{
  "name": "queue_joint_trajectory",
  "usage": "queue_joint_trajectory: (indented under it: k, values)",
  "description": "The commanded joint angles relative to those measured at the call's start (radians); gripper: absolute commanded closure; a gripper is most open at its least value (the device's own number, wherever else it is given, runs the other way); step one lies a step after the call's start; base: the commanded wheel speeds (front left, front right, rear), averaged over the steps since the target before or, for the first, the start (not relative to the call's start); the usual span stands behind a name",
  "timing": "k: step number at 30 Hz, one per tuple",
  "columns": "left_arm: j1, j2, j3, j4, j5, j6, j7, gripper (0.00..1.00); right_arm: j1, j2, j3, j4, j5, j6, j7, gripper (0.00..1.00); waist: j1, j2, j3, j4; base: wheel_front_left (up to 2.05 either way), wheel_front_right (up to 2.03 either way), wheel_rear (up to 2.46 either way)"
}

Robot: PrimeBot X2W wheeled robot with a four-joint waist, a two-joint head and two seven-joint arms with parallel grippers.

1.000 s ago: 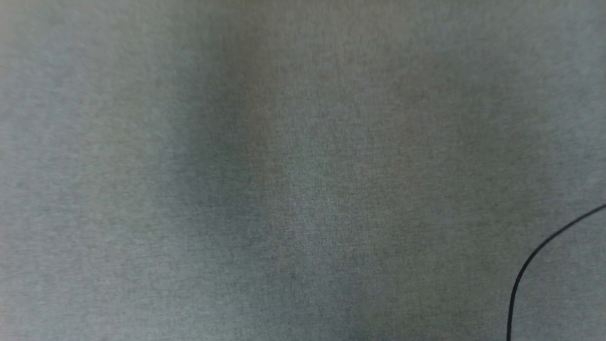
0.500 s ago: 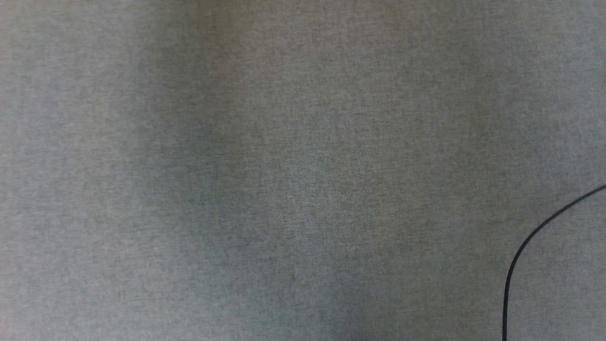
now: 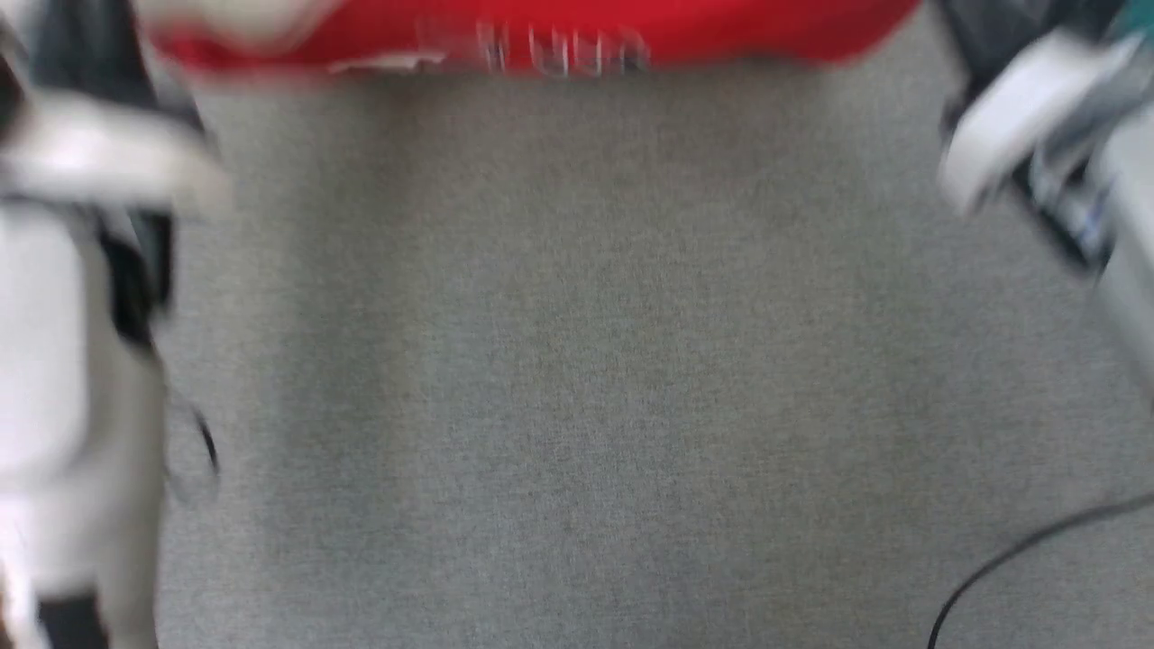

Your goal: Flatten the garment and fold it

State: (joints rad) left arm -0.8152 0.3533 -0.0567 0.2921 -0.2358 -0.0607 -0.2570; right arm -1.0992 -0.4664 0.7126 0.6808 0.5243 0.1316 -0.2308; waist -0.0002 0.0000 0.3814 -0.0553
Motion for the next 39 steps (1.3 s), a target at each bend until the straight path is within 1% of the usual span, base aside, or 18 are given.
queue_joint_trajectory:
  k: [1,6,7,11,14,19,23,27,30,32,37,39]
  values:
    - [0.124,-0.011,0.022,-0.036,-0.007,-0.001,-0.005,1.00,0.078,-0.012,0.037,-0.018,0.023,-0.001,-0.009,1.00,0.0002,0.0000,-0.108,0.019,0.00,0.00,0.00]
    - [0.422,-0.042,0.045,-0.102,-0.013,-0.005,-0.005,1.00,0.237,-0.040,0.112,-0.059,0.078,-0.001,-0.018,1.00,0.0002,0.0000,-0.182,0.022,0.00,0.00,0.00]
    - [0.422,-0.042,0.045,-0.102,-0.013,-0.005,-0.005,1.00,0.237,-0.040,0.112,-0.059,0.078,-0.001,-0.018,1.00,0.0002,0.0000,-0.182,0.022,0.00,0.00,0.00]
    - [0.624,-0.064,0.047,-0.145,-0.013,0.001,-0.005,1.00,0.339,-0.074,0.170,-0.083,0.098,-0.001,-0.022,1.00,0.0002,0.0000,-0.233,0.021,0.00,0.00,0.00]
    - [0.763,-0.078,0.069,-0.177,-0.026,0.022,-0.005,1.00,0.403,-0.090,0.202,-0.094,0.112,-0.001,-0.023,1.00,0.0002,0.0000,-0.272,0.013,0.00,0.00,0.00]
    - [0.953,-0.105,0.058,-0.212,-0.048,0.028,0.019,1.00,0.518,-0.125,0.252,-0.119,0.140,-0.001,-0.024,1.00,0.0002,0.0000,-0.343,0.019,0.00,0.00,0.00]
    - [1.070,-0.115,0.050,-0.237,-0.066,0.032,0.058,1.00,0.603,-0.161,0.280,-0.142,0.166,-0.001,-0.023,1.00,0.0002,0.0000,-0.390,0.024,0.00,0.00,0.00]
    - [1.174,-0.129,0.054,-0.263,-0.087,0.050,0.098,1.00,0.680,-0.199,0.295,-0.179,0.198,-0.001,-0.022,1.00,0.0002,0.0000,-0.420,0.023,0.00,0.00,0.00]
    - [1.235,-0.136,0.041,-0.276,-0.102,0.044,0.127,1.00,0.731,-0.232,0.301,-0.201,0.209,-0.001,-0.017,1.00,0.0002,0.0000,-0.427,0.024,0.00,0.00,0.00]
    - [1.263,-0.134,0.040,-0.259,-0.127,0.025,0.140,1.00,0.767,-0.247,0.301,-0.216,0.219,-0.001,-0.013,1.00,0.0002,0.0000,-0.428,0.026,0.00,0.00,0.00]
    - [1.298,-0.141,0.047,-0.202,-0.167,0.018,0.157,1.00,0.845,-0.273,0.301,-0.255,0.220,-0.001,-0.007,1.00,0.0002,0.0000,-0.429,0.029,0.00,0.00,0.00]
    - [1.300,-0.137,0.038,-0.180,-0.160,0.017,0.159,1.00,0.858,-0.279,0.292,-0.264,0.216,-0.001,-0.005,1.00,0.0002,0.0000,-0.430,0.029,0.00,0.00,0.00]
